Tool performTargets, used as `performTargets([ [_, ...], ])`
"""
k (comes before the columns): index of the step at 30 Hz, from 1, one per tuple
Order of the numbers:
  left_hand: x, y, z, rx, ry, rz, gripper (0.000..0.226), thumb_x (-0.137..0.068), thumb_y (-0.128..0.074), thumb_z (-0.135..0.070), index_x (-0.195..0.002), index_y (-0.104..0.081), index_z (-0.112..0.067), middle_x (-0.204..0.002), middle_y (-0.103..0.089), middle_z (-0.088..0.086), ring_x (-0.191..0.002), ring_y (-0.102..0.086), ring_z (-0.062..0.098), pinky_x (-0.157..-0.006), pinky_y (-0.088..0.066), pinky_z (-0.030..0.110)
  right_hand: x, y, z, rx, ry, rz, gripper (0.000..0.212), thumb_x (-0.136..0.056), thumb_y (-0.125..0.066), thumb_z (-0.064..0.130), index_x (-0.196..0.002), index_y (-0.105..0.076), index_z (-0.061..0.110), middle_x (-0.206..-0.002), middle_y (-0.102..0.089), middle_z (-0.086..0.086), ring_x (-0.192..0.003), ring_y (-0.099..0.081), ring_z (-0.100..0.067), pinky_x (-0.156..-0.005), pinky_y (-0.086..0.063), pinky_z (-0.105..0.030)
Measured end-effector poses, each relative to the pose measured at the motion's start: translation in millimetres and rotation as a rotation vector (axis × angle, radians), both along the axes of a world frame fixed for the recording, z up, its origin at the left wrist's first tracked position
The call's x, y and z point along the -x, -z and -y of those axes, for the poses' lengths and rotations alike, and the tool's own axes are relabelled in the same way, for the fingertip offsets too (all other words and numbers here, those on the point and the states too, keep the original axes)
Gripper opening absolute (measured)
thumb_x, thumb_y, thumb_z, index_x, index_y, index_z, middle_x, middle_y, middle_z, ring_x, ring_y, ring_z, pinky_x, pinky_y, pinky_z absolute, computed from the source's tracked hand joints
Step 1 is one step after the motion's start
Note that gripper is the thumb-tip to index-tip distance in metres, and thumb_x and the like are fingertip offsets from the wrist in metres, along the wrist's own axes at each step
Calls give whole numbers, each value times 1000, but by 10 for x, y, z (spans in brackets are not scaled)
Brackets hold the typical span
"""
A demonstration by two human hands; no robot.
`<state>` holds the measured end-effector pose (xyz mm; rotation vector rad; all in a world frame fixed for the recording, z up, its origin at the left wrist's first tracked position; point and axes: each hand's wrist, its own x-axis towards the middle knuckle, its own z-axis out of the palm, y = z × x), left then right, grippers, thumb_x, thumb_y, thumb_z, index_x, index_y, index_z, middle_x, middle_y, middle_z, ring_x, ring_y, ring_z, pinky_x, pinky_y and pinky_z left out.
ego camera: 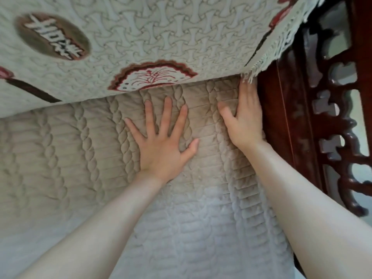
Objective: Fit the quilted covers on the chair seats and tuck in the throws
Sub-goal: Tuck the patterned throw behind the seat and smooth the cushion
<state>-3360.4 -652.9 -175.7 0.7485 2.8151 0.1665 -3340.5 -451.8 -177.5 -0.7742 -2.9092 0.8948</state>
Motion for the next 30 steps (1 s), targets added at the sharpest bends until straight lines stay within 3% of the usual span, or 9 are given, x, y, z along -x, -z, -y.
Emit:
performTargets([
  [4,139,-80,300,-65,94,-27,67,-93,-30,-60,-152,-23,-28,-160,-20,8,-147,-14,30,-113,1,60,-121,-188,371,-173,-226,25,76,-92,-33,49,-152,-20,5,-160,-15,-13,-149,-9,-28,-120,-5,-45],
  [9,438,-120,1153,6,-119,-48,68,-93,-34,-55,-151,-27,-21,-157,-27,12,-145,-19,32,-112,-6,63,-42,-244,700,-316,-359,44,68,-93,-35,46,-149,-33,8,-157,-29,-11,-146,-21,-31,-116,-10,-47],
  [12,610,-267,1225,-6,-29,-38,63,-92,-39,-50,-142,-42,-13,-140,-47,19,-130,-40,37,-108,-22,62,275,-389,1139,-289,-645,-32,63,-93,-38,44,-143,-44,8,-147,-46,-10,-136,-41,-27,-113,-15,-44],
  [14,760,-329,1306,-27,-17,-39,59,-93,-36,-48,-135,-49,-9,-128,-56,20,-118,-48,36,-104,-31,57,497,-418,1339,-297,-701,-37,59,-92,-37,44,-139,-50,11,-138,-56,-7,-126,-51,-24,-108,-18,-40],
  [16,839,-370,1545,24,-135,-18,59,-94,-32,-49,-134,-49,-8,-131,-54,19,-121,-45,34,-105,-28,58,563,-469,1319,-315,-623,58,58,-94,-32,46,-138,-51,13,-136,-57,-6,-126,-50,-25,-105,-18,-39],
  [19,871,-386,1922,90,-402,28,63,-95,-29,-52,-141,-41,-10,-145,-41,18,-136,-30,35,-113,-11,62,510,-477,1125,-345,-444,279,63,-98,-22,49,-151,-30,17,-155,-34,-4,-143,-25,-25,-113,-8,-40],
  [22,768,-401,1866,69,-311,73,73,-89,-22,-57,-147,-36,-14,-150,-35,17,-140,-24,38,-114,-7,62,472,-540,1526,-286,-611,249,73,-92,-16,54,-152,-26,15,-157,-29,-5,-145,-23,-25,-113,-5,-39],
  [24,787,-367,1854,77,-231,86,75,-87,-18,-60,-149,-32,-21,-153,-33,13,-142,-24,34,-114,-3,60,521,-507,1678,-281,-716,208,64,-97,-25,50,-153,-26,19,-158,-28,-2,-146,-24,-22,-114,-6,-38],
  [30,972,-330,2334,167,-328,31,73,-92,-16,-57,-147,-32,-12,-154,-33,13,-143,-25,30,-113,5,62,698,-480,1469,-412,-444,382,58,-102,-28,47,-151,-26,16,-157,-30,-7,-144,-21,-27,-117,-1,-48],
])
